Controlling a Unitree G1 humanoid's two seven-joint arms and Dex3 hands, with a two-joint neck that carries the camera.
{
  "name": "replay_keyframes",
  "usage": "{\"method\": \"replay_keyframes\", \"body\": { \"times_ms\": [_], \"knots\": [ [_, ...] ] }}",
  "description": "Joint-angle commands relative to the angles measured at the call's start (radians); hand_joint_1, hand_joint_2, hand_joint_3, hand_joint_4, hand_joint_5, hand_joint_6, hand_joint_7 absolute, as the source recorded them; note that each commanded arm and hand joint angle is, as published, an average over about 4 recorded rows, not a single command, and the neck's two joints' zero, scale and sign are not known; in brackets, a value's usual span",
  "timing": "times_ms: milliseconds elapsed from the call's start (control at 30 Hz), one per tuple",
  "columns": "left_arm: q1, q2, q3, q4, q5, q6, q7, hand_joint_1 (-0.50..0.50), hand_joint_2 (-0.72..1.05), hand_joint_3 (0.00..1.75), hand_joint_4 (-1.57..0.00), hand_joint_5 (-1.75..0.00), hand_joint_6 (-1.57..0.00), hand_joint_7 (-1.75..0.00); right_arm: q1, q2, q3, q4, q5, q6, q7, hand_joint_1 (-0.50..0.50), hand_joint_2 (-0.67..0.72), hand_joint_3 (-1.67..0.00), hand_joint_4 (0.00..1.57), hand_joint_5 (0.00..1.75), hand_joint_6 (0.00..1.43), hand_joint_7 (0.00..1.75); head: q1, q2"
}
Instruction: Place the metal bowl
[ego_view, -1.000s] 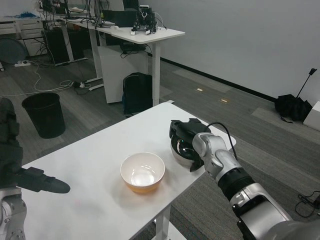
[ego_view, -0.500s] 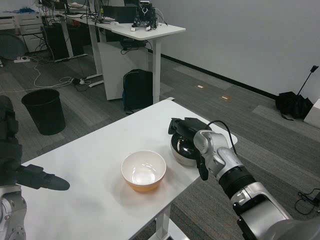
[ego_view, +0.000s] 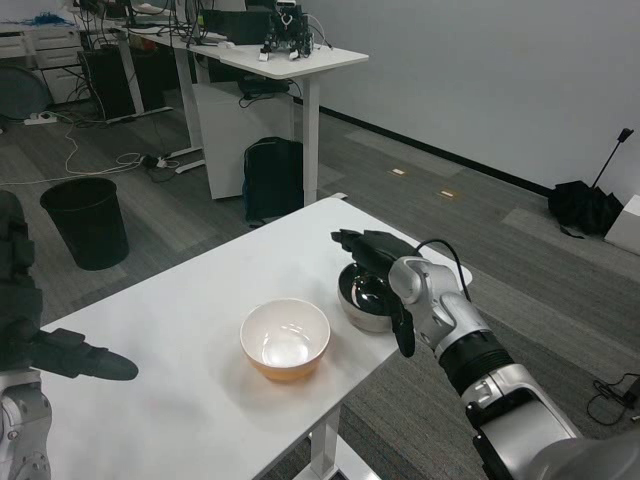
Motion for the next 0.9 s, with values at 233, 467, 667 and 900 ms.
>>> {"method": "replay_keyframes", "body": {
  "times_ms": [233, 467, 667, 900],
  "knots": [
    [-0.008, 0.002, -0.001, 0.012, -0.008, -0.001, -0.004, -0.50, -0.72, 0.02, 0.00, 0.00, 0.00, 0.00, 0.027, 0.020, -0.056, -0.008, 0.114, -0.118, -0.107, -0.46, 0.72, 0.00, 0.00, 0.00, 0.00, 0.00, 0.000, 0.000],
    [-0.008, 0.003, -0.004, 0.010, -0.010, -0.001, -0.007, -0.50, -0.72, 0.04, 0.00, 0.00, 0.00, 0.00, 0.022, 0.021, -0.081, -0.049, 0.132, -0.157, -0.140, -0.46, 0.72, 0.00, 0.00, 0.00, 0.00, 0.00, -0.001, 0.003],
    [-0.005, 0.004, -0.004, 0.008, -0.011, -0.001, -0.007, -0.50, -0.72, 0.02, 0.00, 0.00, 0.00, 0.00, 0.032, 0.022, -0.119, -0.151, 0.187, -0.160, -0.140, -0.46, 0.72, 0.00, 0.00, 0.00, 0.00, 0.00, 0.001, 0.006],
    [0.000, 0.006, -0.001, 0.006, -0.011, -0.001, -0.007, -0.50, -0.72, 0.02, 0.00, 0.00, 0.00, 0.00, 0.072, 0.036, -0.197, -0.220, 0.543, -0.250, -0.183, -0.46, 0.72, 0.00, 0.00, 0.00, 0.00, 0.00, 0.000, 0.029]
  ]
}}
